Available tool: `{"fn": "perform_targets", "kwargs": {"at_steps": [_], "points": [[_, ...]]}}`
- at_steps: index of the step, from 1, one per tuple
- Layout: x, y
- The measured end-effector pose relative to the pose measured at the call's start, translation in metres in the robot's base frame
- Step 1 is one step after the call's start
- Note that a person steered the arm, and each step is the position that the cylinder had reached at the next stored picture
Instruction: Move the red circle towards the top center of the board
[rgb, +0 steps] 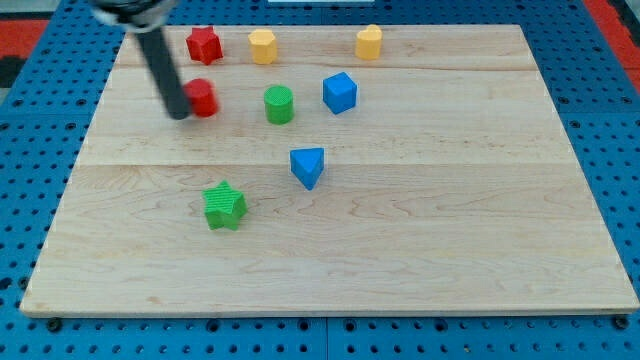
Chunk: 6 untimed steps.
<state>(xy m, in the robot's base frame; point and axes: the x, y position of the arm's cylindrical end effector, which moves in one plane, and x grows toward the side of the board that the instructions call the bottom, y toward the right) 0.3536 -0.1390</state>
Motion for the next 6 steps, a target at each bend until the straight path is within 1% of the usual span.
{"fn": "perform_targets", "kwargs": {"at_steps": [1, 2, 3, 4, 5, 6], "points": [[-0.015, 0.065], [0.002, 0.034], [-0.001, -0.001], [-0.048, 0.051], [-0.068, 0.139], [-0.08, 0.179]]}}
